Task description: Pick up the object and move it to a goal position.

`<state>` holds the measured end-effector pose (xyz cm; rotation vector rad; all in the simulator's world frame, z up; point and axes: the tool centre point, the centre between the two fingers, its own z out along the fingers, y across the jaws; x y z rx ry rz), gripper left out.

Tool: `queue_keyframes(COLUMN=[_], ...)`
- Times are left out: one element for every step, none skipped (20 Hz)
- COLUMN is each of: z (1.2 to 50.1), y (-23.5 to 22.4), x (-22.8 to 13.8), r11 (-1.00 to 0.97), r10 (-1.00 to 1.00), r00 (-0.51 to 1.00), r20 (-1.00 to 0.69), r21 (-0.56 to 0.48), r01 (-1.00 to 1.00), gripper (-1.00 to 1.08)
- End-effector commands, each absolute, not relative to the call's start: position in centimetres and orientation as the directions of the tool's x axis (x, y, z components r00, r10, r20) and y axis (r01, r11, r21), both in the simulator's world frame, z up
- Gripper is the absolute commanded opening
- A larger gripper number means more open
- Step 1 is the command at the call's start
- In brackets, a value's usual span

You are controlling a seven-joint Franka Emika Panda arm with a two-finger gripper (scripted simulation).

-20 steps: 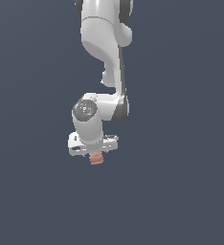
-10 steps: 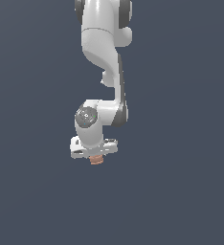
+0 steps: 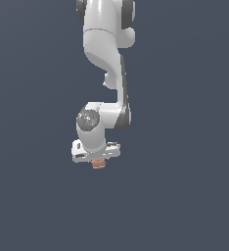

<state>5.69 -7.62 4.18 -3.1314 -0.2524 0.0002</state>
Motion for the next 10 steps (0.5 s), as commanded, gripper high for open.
queue_keyframes(z=[4.2, 4.3, 4.5, 4.7, 5.0, 5.3, 5.7, 6.2, 6.7, 7.3], y=[-7.6, -7.5, -7.2, -6.9, -6.6, -6.1, -5.6, -4.9, -4.2, -3.4], x=[5.7, 5.7, 5.8, 5.8, 5.9, 6.0, 6.0, 6.2, 6.3, 6.4], r11=[-0.987, -0.987, -0.987, -0.987, -0.987, -0.987, -0.987, -0.987, -0.987, -0.987], r10=[0.160, 0.160, 0.160, 0.160, 0.160, 0.160, 0.160, 0.160, 0.160, 0.160], r00=[0.987, 0.987, 0.987, 0.987, 0.987, 0.987, 0.987, 0.987, 0.987, 0.987], r20=[0.000, 0.000, 0.000, 0.000, 0.000, 0.000, 0.000, 0.000, 0.000, 0.000], r21=[0.000, 0.000, 0.000, 0.000, 0.000, 0.000, 0.000, 0.000, 0.000, 0.000], r01=[0.160, 0.160, 0.160, 0.160, 0.160, 0.160, 0.160, 0.160, 0.160, 0.160], gripper=[-1.00, -1.00, -1.00, -1.00, -1.00, -1.00, -1.00, -1.00, -1.00, -1.00])
